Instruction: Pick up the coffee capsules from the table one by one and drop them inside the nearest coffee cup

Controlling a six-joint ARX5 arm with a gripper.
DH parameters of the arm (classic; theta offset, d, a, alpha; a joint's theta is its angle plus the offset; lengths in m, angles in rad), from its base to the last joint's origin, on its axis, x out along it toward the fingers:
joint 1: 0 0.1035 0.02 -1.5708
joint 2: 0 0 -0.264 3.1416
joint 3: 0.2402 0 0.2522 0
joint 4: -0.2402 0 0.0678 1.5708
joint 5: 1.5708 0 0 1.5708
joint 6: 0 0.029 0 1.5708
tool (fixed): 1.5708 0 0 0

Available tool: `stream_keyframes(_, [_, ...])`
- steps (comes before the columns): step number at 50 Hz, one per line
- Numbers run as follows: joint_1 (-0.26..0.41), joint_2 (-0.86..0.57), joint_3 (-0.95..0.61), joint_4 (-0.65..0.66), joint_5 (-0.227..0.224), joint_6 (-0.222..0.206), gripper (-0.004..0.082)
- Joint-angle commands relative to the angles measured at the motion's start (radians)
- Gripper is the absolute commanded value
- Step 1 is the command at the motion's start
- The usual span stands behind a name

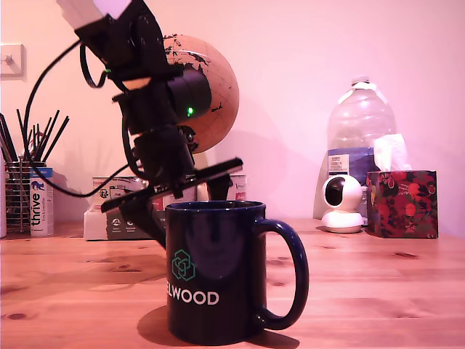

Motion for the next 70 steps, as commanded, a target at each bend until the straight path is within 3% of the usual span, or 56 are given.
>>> stream_keyframes(1, [-0.002,0.042,0.004,0.004,-0.002,-0.010,0.0548])
stream_keyframes(21, [-0.002,0.061,0.005,0.014,-0.007,-0.010,0.0538])
stream_keyframes(34, [-0.002,0.061,0.005,-0.009,-0.004,-0.002,0.0244])
stream_keyframes(49, [-0.002,0.059,0.005,-0.007,0.032,0.038,0.0231])
stream_keyframes(50, [-0.002,0.059,0.005,-0.006,0.035,0.085,0.0231])
stream_keyframes(52, [-0.002,0.055,0.005,-0.007,0.044,0.085,0.0231])
stream_keyframes(53, [-0.002,0.052,0.005,-0.008,0.048,0.137,0.0231])
stream_keyframes(55, [-0.002,0.049,0.005,-0.008,0.055,0.137,0.0231])
stream_keyframes(56, [-0.002,0.045,0.005,-0.009,0.058,0.185,0.0231])
stream_keyframes(58, [-0.002,0.034,0.005,-0.016,0.059,0.195,0.0231])
stream_keyframes(59, [-0.002,0.031,0.005,-0.020,0.061,0.239,0.0231])
stream_keyframes(61, [-0.002,0.019,0.005,-0.029,0.061,0.254,0.0231])
stream_keyframes(62, [-0.002,0.014,0.005,-0.040,0.061,0.296,0.0231])
stream_keyframes(64, [-0.002,0.001,0.005,-0.055,0.061,0.310,0.0231])
stream_keyframes(66, [-0.002,-0.012,0.005,-0.069,0.058,0.367,0.0231])
stream_keyframes(70, [-0.002,-0.042,0.005,-0.088,0.053,0.416,0.0231])
